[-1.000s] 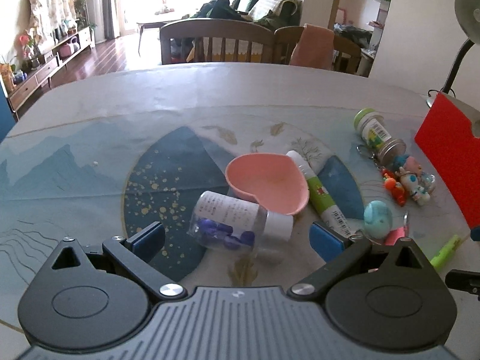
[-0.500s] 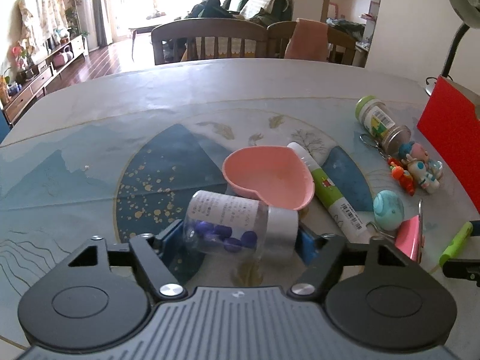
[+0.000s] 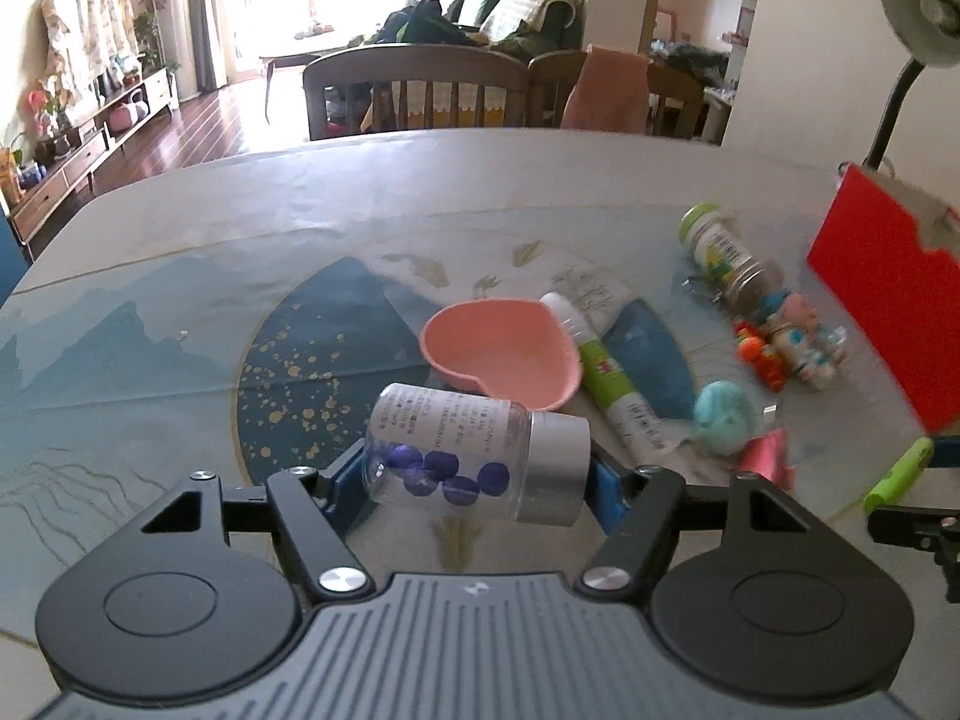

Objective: Organize rigid objects
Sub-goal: 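Close the left gripper on the pill bottle while the right gripper grasps the green highlighter, then carry the pill bottle and green highlighter over the red box with both grippers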

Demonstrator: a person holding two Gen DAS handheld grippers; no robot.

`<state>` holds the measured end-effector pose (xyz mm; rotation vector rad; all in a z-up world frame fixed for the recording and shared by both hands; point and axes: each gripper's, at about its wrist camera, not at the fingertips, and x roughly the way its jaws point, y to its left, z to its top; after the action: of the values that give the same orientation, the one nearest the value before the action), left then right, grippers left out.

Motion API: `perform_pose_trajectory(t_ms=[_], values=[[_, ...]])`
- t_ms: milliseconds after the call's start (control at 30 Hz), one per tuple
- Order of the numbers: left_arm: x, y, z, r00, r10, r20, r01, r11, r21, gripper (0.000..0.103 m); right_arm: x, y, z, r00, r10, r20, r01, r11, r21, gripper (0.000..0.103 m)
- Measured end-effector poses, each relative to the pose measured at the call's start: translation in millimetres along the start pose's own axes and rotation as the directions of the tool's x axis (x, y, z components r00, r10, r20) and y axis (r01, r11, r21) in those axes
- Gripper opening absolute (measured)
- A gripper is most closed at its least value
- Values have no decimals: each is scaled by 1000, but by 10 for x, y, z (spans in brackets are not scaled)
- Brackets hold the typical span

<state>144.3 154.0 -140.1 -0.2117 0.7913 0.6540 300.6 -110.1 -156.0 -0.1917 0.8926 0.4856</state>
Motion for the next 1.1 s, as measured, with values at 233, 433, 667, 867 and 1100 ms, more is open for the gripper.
perform_pose_trajectory(t_ms=[233, 433, 667, 867, 1100], values=[[-389, -196, 50, 999, -52, 1, 52, 999, -2, 71, -441, 23, 45, 999, -4, 53, 3, 1000, 17, 80], [-721, -421, 89, 996, -90, -5, 90, 996, 27, 71, -814, 28, 50, 995, -17, 102, 13, 999, 39, 80], [-1109, -711, 159, 992, -127, -6, 127, 989, 73, 71, -1232, -32, 64, 987, -28, 157, 18, 998, 64, 80], [-1336, -968, 273, 986, -165, 10, 163, 981, 107, 71, -1455, -170, 114, 979, -32, 200, 19, 998, 65, 80], [-1394, -1368, 438, 977, -213, 1, 211, 968, 134, 71, -1538, -528, 165, 972, -42, 229, 26, 997, 71, 80]])
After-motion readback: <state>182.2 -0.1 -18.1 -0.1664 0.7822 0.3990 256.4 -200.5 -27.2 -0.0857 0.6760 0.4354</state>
